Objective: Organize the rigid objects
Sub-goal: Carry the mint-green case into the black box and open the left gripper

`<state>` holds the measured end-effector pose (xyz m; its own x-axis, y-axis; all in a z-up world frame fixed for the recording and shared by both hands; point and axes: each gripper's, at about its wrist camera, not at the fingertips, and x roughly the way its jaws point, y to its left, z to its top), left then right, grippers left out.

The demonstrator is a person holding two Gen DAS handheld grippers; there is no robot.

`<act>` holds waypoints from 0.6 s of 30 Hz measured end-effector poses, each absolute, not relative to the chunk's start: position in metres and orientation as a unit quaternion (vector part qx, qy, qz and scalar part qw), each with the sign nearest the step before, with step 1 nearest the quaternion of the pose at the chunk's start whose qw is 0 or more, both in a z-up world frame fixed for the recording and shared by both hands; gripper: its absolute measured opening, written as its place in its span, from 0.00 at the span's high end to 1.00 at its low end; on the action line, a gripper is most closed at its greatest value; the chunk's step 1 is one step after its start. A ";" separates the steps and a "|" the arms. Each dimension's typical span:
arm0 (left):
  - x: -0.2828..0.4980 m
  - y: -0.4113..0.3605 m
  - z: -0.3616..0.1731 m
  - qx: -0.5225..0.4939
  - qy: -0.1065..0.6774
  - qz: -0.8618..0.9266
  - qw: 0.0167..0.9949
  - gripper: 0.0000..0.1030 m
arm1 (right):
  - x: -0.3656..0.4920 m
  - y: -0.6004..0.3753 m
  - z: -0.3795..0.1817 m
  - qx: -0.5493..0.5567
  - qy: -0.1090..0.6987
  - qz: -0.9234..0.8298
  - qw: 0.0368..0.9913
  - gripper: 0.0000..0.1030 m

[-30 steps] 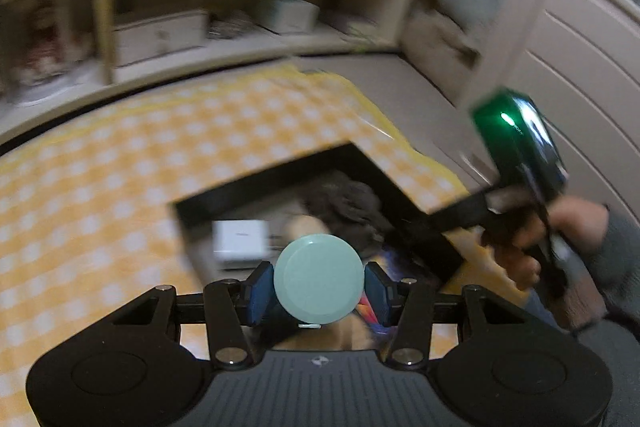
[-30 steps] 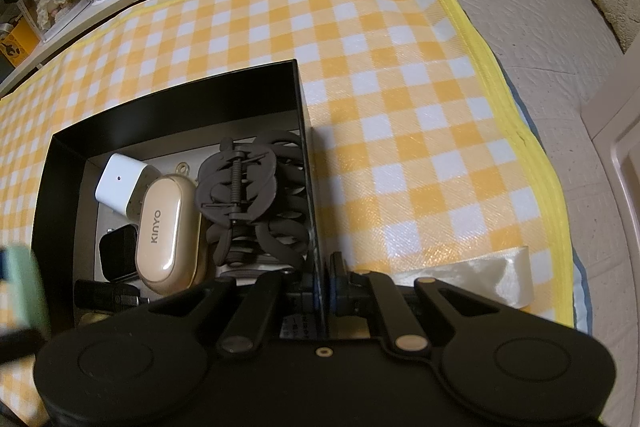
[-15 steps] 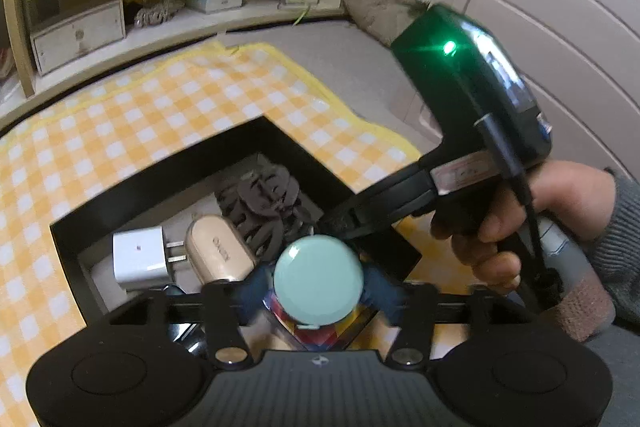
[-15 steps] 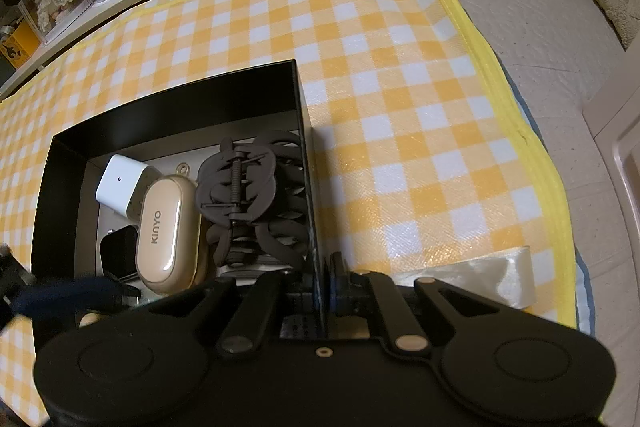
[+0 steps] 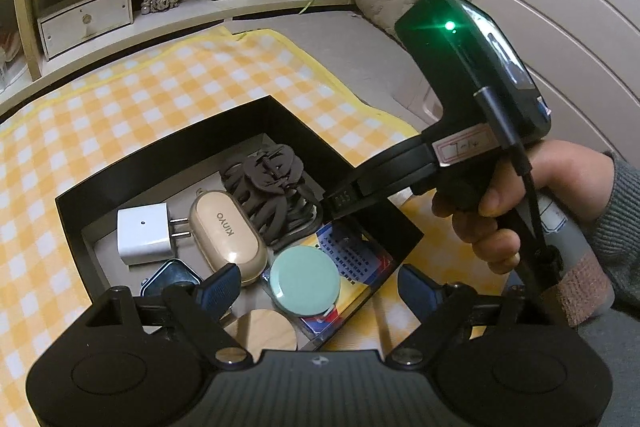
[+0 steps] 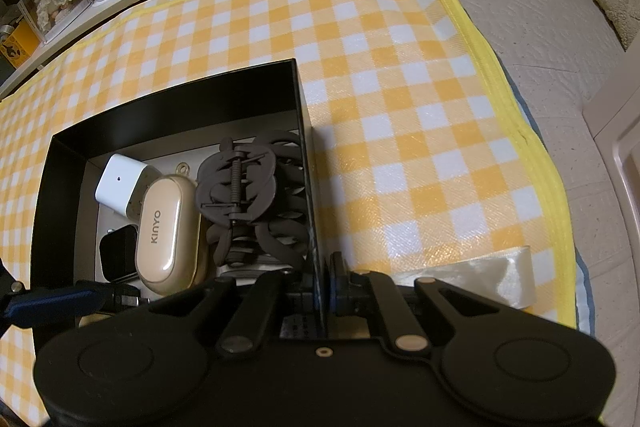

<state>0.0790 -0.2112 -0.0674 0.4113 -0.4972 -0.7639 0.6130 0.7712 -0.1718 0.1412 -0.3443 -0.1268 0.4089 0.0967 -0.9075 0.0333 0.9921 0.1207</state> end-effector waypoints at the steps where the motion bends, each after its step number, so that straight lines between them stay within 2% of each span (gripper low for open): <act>1: 0.079 -0.211 -0.067 0.067 0.429 -0.332 0.838 0.16 | 0.141 -0.344 -0.127 0.060 0.543 0.019 0.837 0.95; 10: 0.079 -0.206 -0.056 0.064 0.430 -0.322 0.841 0.16 | 0.141 -0.344 -0.127 0.060 0.543 0.019 0.837 0.95; 18: 0.080 -0.191 -0.030 0.058 0.413 -0.301 0.857 0.04 | 0.141 -0.345 -0.127 0.061 0.543 0.019 0.837 0.95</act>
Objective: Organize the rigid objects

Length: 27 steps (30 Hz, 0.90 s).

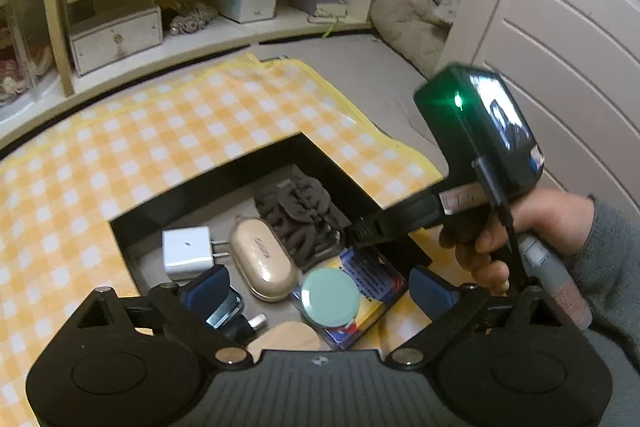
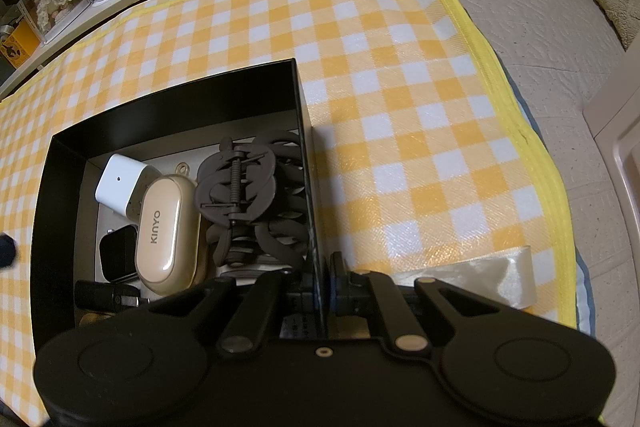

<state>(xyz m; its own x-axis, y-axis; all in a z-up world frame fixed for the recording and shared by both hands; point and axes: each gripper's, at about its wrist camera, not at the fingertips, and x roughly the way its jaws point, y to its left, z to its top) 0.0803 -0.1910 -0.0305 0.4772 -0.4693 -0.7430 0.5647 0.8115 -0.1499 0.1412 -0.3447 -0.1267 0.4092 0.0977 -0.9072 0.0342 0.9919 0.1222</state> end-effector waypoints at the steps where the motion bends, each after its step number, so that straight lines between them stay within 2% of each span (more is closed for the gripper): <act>1: 0.080 -0.188 -0.028 0.054 0.411 -0.298 0.860 0.03 | 0.141 -0.345 -0.127 0.061 0.543 0.019 0.837 0.95; 2: 0.081 -0.185 -0.024 0.050 0.408 -0.294 0.863 0.00 | 0.141 -0.344 -0.127 0.060 0.543 0.019 0.837 0.95; 10: 0.075 -0.148 -0.004 0.028 0.397 -0.254 0.881 0.00 | 0.141 -0.345 -0.127 0.059 0.543 0.015 0.838 0.92; 11: 0.074 -0.143 -0.003 0.027 0.397 -0.247 0.884 0.00 | 0.141 -0.344 -0.126 0.057 0.542 0.011 0.838 0.86; 15: 0.070 -0.123 -0.003 0.010 0.397 -0.224 0.890 0.00 | 0.138 -0.346 -0.113 0.059 0.528 -0.002 0.847 0.75; 17: 0.069 -0.116 -0.004 0.000 0.399 -0.216 0.891 0.00 | 0.134 -0.349 -0.100 0.069 0.510 -0.004 0.857 0.60; 18: 0.067 -0.113 -0.004 -0.003 0.400 -0.211 0.892 0.00 | 0.131 -0.349 -0.092 0.072 0.500 -0.005 0.863 0.56; 20: 0.066 -0.109 -0.004 -0.008 0.399 -0.197 0.896 0.00 | 0.125 -0.349 -0.076 0.073 0.477 -0.010 0.876 0.43; 24: 0.063 -0.103 -0.001 -0.017 0.396 -0.183 0.900 0.00 | 0.107 -0.342 -0.045 0.081 0.442 -0.012 0.893 0.32; 26: 0.060 -0.101 0.001 -0.021 0.390 -0.184 0.902 0.00 | 0.095 -0.336 -0.031 0.082 0.426 -0.012 0.901 0.21; 27: 0.057 -0.099 0.002 -0.021 0.385 -0.183 0.904 0.00 | 0.089 -0.333 -0.025 0.080 0.418 -0.012 0.905 0.19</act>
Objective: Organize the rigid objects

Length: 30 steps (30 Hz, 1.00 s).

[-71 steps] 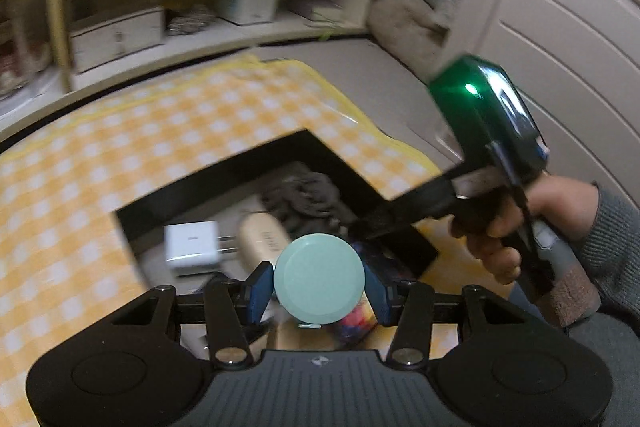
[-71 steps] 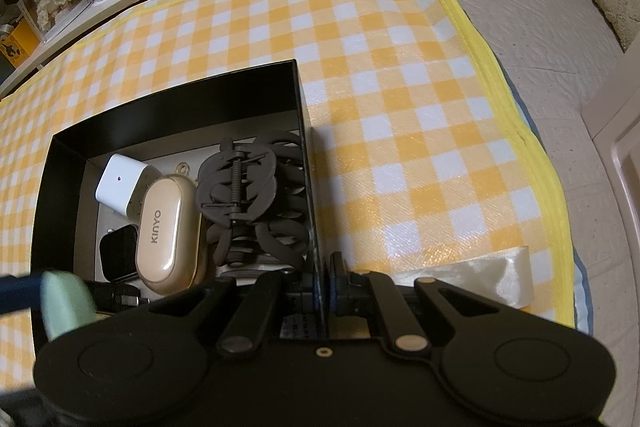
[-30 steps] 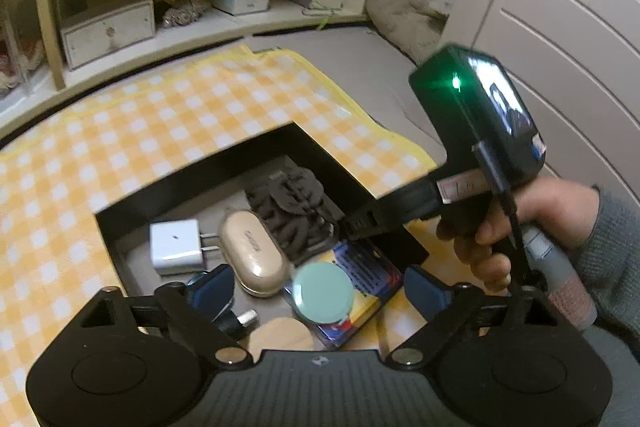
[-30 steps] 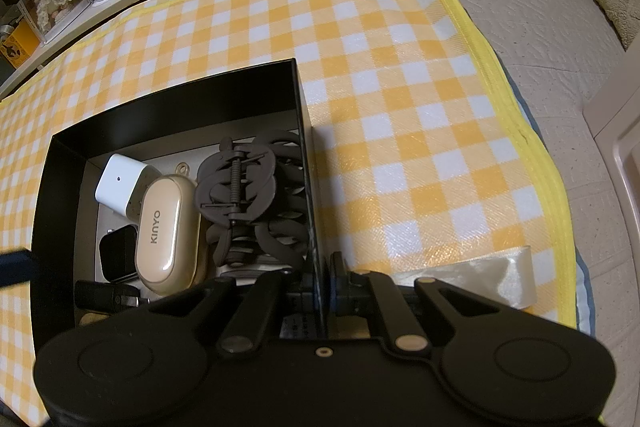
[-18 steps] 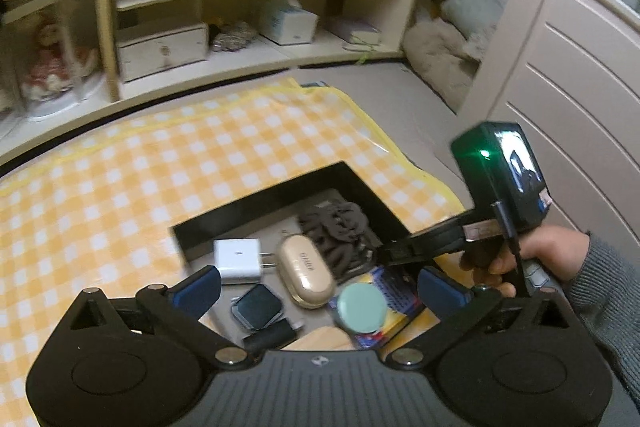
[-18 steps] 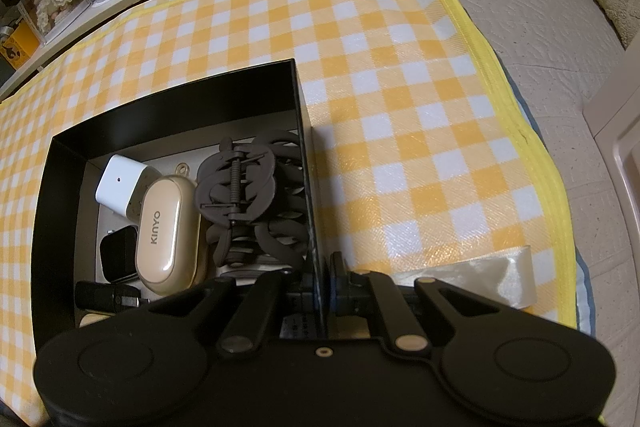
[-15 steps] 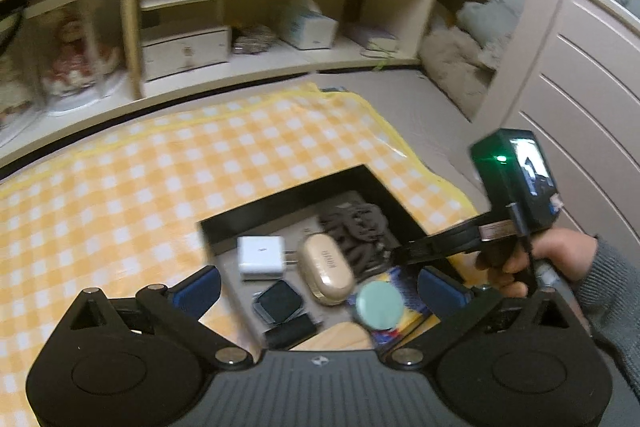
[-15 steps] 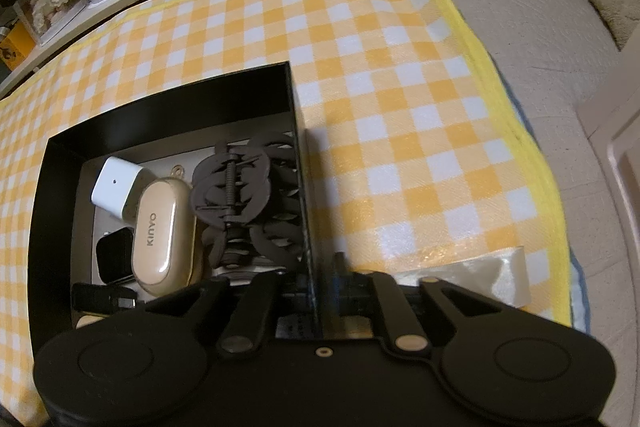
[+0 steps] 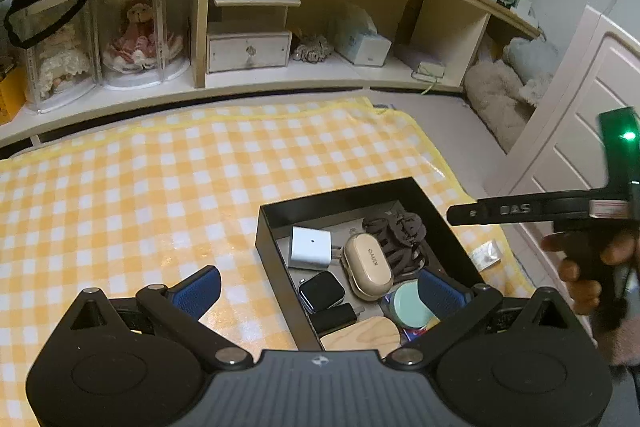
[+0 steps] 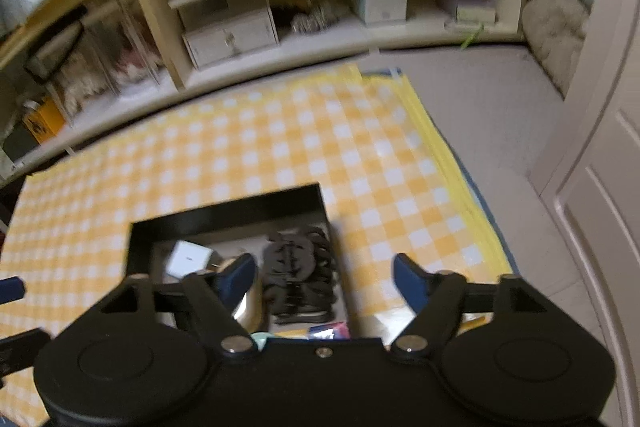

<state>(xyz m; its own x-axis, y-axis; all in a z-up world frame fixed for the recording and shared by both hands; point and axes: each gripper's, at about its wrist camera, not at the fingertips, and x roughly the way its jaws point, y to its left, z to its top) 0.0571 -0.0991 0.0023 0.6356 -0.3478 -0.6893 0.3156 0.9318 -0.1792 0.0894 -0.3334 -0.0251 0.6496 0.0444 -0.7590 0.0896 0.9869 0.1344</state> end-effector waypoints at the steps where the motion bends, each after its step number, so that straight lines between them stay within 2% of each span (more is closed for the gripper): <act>1: 0.055 -0.098 0.004 -0.020 0.381 -0.182 0.906 0.00 | 0.083 -0.331 -0.019 0.078 0.412 -0.013 0.908 0.17; 10: 0.031 -0.078 0.012 -0.037 0.359 -0.161 0.919 0.00 | 0.023 -0.314 0.007 0.061 0.373 -0.021 0.926 0.03; 22: 0.003 -0.067 0.007 -0.011 0.364 -0.139 0.921 0.00 | -0.032 -0.280 0.013 0.006 0.350 -0.034 0.936 0.00; 30: -0.010 -0.061 0.000 -0.004 0.374 -0.124 0.919 0.00 | -0.050 -0.275 0.009 0.008 0.354 -0.052 0.934 0.00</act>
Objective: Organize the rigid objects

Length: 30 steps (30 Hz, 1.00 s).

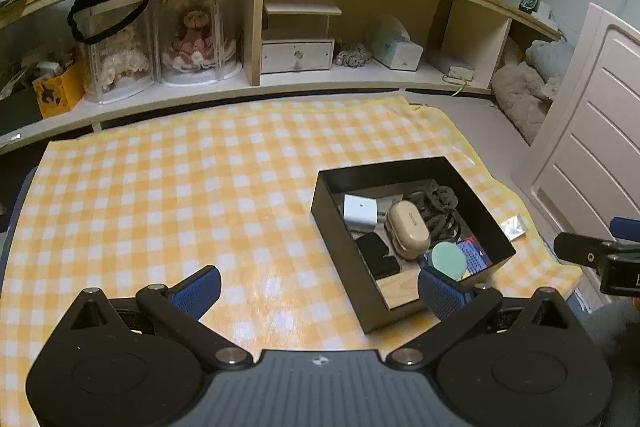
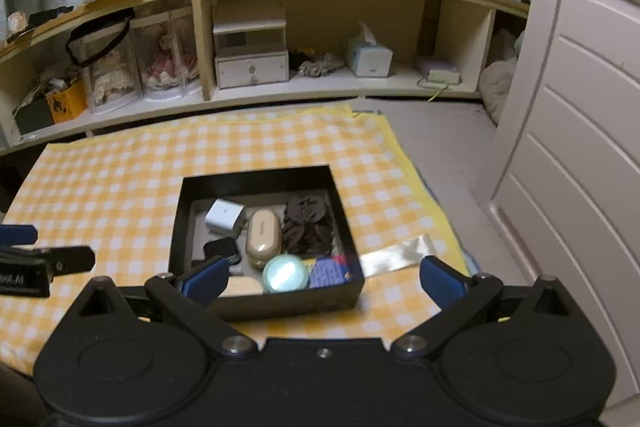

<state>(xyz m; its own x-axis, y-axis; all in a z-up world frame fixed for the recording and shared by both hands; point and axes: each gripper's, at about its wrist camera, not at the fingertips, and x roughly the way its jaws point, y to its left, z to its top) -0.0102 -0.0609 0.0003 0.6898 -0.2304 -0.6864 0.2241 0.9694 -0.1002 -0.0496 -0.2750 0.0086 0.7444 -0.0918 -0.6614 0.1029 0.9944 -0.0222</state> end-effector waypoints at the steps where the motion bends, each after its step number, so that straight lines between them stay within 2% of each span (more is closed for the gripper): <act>1: -0.011 -0.060 0.000 -0.005 0.374 -0.121 0.919 0.00 | -0.051 -0.276 0.007 0.014 0.357 -0.050 0.933 0.00; 30: -0.014 -0.063 -0.004 0.014 0.375 -0.118 0.919 0.00 | -0.051 -0.278 -0.003 0.031 0.370 -0.058 0.927 0.00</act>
